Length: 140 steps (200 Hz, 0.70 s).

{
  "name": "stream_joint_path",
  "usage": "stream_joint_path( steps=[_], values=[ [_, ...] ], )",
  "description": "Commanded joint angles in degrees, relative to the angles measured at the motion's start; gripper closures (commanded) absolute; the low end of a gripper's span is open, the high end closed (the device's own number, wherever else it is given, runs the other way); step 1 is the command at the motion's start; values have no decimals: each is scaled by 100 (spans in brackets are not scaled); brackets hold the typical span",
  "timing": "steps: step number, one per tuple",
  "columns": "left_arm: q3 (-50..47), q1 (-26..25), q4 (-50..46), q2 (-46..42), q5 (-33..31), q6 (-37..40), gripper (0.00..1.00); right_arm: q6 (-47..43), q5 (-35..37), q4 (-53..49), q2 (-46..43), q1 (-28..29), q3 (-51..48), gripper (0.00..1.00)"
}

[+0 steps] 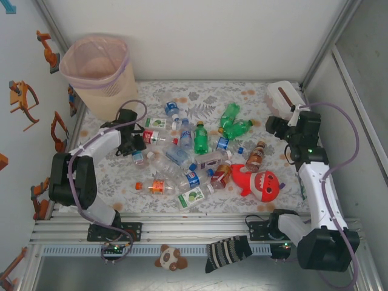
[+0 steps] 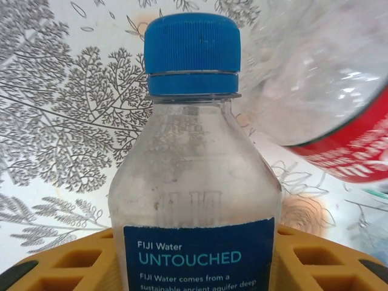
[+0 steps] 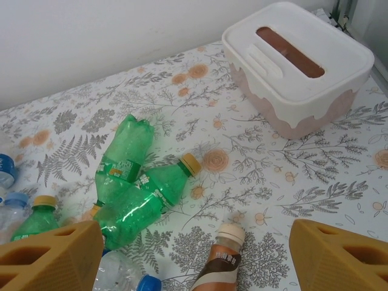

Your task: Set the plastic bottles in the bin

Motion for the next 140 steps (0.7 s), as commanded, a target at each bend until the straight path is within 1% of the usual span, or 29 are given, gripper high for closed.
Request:
stream_joint_path(
  steps=[1,20,37,72,104,140],
  values=[
    [147,0,-338,-523,-67,211,51,-38,-122,-131,-146,38,281,20],
    [308,-1,-493,-869,-100,364,52,-60,-129,-198,-191,38,337,20],
    [497,7,-587,-1193,-68,595,58,-59,-137,-218,-224,35,357,20],
    [1122,35,-639,-1619,-17,1174,59,-80,-151,-281,-289,36,426,20],
    [1935,154,-701,-1542,-92,1726,59,-88,-129,-327,-390,34,417,20],
    [3095,487,-758,-1113,142,2028,59,-106,-89,-404,-490,35,369,20]
  ],
)
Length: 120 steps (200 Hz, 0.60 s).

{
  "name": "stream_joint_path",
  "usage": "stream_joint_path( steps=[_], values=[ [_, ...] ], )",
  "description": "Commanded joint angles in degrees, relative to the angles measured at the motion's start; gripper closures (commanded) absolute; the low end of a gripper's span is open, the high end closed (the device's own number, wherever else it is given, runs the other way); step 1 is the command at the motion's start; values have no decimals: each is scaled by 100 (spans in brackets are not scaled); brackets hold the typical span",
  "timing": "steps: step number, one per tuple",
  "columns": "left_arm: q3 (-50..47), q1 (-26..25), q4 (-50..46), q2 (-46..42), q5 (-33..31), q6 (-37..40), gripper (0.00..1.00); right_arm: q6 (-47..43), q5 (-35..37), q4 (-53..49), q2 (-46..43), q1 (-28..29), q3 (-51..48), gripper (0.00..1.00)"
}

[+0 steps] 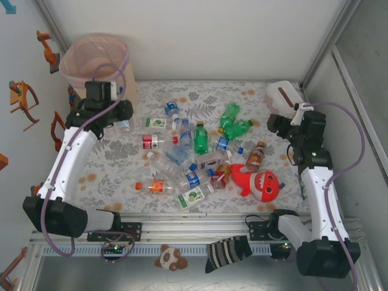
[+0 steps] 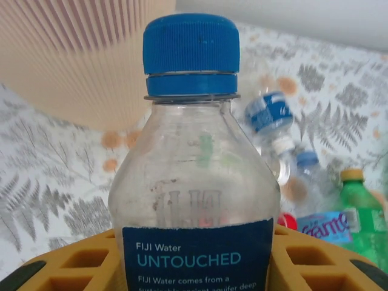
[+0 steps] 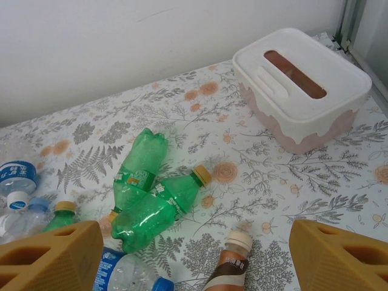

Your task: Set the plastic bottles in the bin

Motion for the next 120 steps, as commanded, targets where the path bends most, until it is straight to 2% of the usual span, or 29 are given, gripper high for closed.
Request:
stream_joint_path(
  steps=[1,36,88,120],
  values=[
    [668,210,-79,247,165,454,59,-104,14,-157,-139,34,124,20],
    [1731,490,221,805,258,652,59,-96,36,-177,-186,33,87,20],
    [2555,658,1310,1492,-76,1108,57,-74,49,-201,-158,41,106,21],
    [3262,686,1553,2161,-322,1354,58,-77,58,-218,-167,44,27,21]
  ],
)
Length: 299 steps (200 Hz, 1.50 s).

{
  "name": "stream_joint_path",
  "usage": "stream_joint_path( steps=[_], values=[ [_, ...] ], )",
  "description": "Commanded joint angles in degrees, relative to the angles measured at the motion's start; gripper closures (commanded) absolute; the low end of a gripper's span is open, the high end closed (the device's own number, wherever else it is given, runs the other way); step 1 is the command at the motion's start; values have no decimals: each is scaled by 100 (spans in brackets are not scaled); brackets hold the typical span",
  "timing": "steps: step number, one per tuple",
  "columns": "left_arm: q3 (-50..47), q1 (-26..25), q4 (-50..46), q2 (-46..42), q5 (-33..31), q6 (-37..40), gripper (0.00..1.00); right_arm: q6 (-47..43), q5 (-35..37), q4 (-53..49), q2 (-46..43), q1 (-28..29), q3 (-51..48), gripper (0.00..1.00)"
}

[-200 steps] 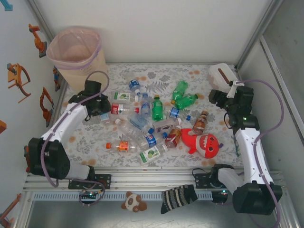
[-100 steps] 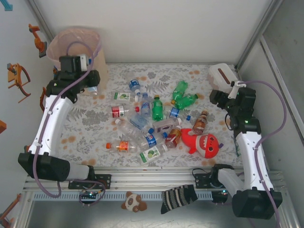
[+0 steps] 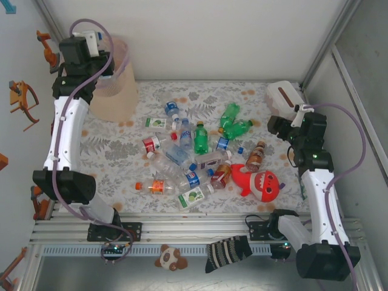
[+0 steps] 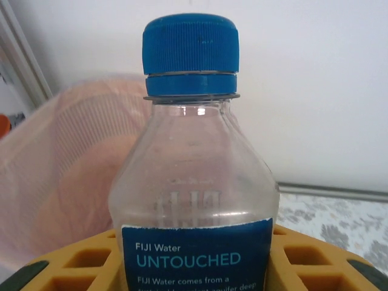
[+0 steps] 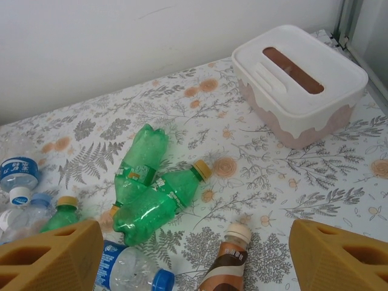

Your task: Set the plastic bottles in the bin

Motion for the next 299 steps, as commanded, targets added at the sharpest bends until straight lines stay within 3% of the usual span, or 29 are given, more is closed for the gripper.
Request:
stream_joint_path(
  steps=[1,29,82,122,184,299],
  values=[
    [511,62,500,388,-228,371,58,-77,53,-30,-65,42,26,21],
    [1248,136,508,1064,-264,538,56,-94,73,-101,-97,41,-35,21],
    [2897,372,-369,2503,-358,488,58,-40,30,15,-51,41,-207,21],
    [3426,557,-904,3195,-270,502,59,60,3,105,-31,73,-372,21],
    [3679,737,-2065,3540,-19,583,59,54,-41,207,77,272,-528,21],
    [3907,741,-4474,3429,-294,539,65,49,126,346,408,588,-396,21]
  ],
)
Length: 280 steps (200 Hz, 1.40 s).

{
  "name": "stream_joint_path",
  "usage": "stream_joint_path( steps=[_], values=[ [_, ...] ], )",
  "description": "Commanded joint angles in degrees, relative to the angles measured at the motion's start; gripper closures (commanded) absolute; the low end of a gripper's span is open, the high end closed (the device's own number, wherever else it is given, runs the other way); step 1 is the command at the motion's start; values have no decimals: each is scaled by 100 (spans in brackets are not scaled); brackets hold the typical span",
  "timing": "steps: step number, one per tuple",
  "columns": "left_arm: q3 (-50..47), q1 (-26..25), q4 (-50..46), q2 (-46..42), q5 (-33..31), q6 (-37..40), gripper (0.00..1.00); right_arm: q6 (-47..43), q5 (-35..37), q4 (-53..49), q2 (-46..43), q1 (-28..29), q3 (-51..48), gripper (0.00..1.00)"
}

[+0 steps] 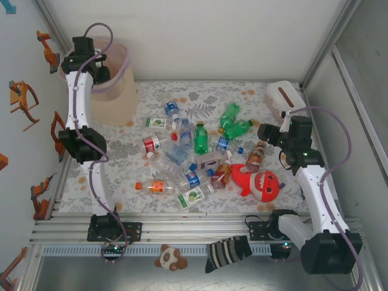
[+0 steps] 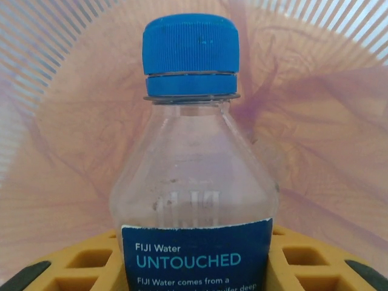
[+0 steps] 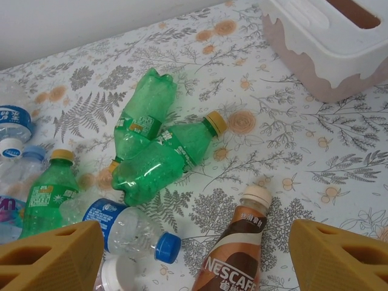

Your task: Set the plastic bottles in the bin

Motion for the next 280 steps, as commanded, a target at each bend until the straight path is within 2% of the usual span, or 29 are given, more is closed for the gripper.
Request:
stream_joint_path(
  steps=[1,61,126,166,187,243,280],
  values=[
    [121,5,-880,-183,-144,85,65,27,106,207,66,91,135,21],
    [-615,5,-1700,-651,-229,-90,66,71,116,303,258,215,270,21],
    [-1932,-132,-1880,-1531,-145,-200,67,55,97,346,404,367,302,21],
    [-2321,-305,-1857,-1776,221,-308,66,47,88,354,457,375,284,21],
    [-2197,-239,-1666,-1676,105,-364,65,22,105,389,519,375,286,21],
    [-1264,-62,-1631,-654,66,-419,65,25,156,407,622,382,265,21],
    [-1310,92,-1335,-248,147,-493,64,30,239,375,594,383,231,21]
  ],
)
